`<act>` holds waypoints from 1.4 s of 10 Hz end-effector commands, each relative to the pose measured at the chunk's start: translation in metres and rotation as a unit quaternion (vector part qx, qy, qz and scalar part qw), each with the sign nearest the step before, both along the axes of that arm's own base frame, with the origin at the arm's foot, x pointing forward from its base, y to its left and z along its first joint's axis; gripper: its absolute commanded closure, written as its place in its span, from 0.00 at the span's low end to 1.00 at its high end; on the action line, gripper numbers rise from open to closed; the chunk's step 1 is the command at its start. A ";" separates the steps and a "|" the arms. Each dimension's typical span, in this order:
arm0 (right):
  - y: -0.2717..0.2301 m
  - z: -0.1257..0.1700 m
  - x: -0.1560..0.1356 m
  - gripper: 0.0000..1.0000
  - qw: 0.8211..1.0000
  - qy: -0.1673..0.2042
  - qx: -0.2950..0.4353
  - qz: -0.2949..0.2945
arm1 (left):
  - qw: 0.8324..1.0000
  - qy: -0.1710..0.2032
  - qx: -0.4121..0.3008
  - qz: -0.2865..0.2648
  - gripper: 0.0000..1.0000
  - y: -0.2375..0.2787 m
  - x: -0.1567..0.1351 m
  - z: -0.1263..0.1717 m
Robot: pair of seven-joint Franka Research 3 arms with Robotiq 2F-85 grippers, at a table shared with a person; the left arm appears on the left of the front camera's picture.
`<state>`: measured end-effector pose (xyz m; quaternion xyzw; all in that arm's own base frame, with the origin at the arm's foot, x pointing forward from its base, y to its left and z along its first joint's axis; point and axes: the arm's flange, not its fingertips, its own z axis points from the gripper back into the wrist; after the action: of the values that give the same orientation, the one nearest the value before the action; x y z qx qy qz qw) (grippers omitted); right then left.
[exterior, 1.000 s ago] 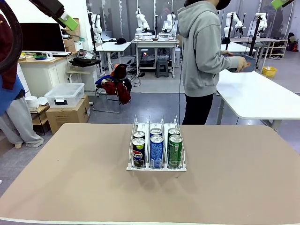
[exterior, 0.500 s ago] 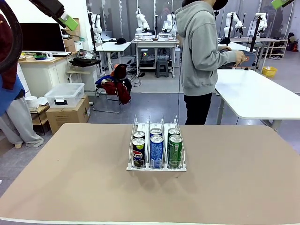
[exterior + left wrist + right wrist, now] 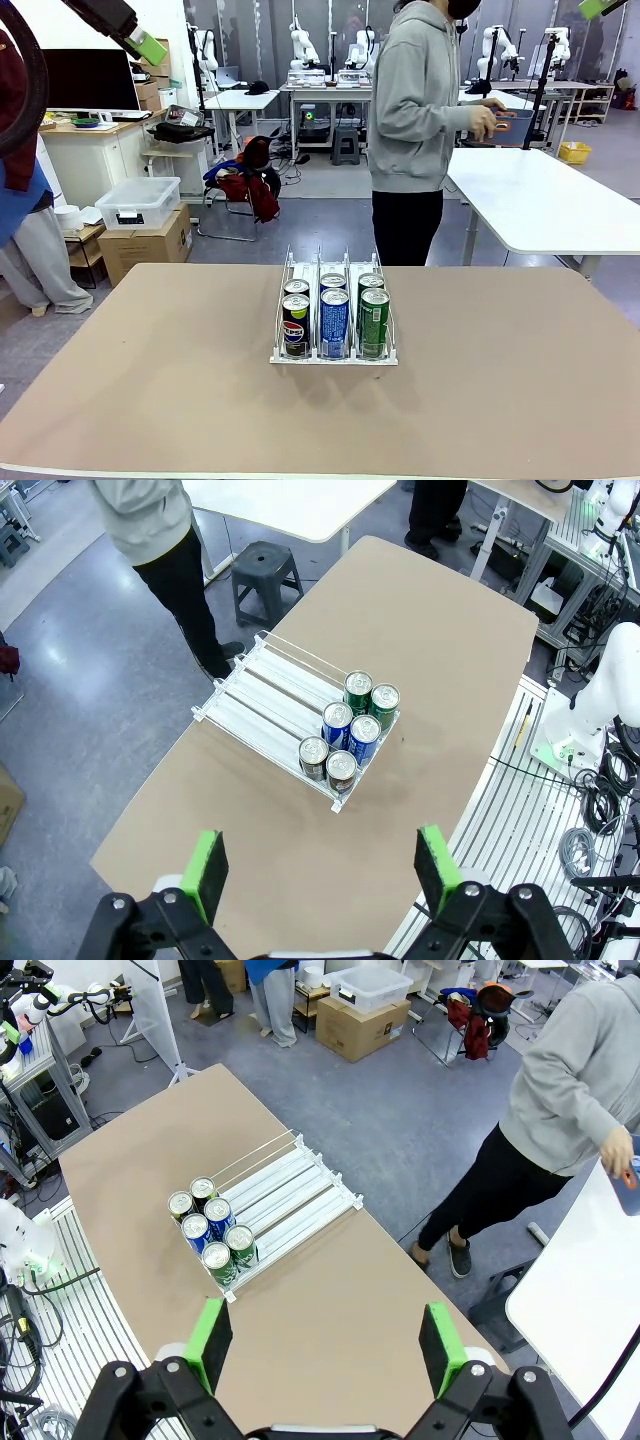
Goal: Fill the beverage cans into the dispenser.
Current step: Pick up the Ionic drink handed by the human.
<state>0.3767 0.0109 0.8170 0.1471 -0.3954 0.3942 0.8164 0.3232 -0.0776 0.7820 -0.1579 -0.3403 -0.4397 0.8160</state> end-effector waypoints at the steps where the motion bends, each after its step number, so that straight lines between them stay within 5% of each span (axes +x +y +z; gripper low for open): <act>1: 0.000 -0.001 -0.001 0.00 1.000 0.001 0.000 0.001 | 1.000 0.002 0.001 -0.001 0.00 0.000 0.001 -0.001; 14: 0.000 -0.001 -0.001 0.00 1.000 0.001 0.000 0.001 | 1.000 0.002 0.001 -0.001 0.00 0.000 0.001 -0.001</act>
<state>0.3767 0.0109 0.8170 0.1471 -0.3954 0.3942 0.8164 0.3232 -0.0776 0.7820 -0.1579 -0.3403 -0.4397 0.8160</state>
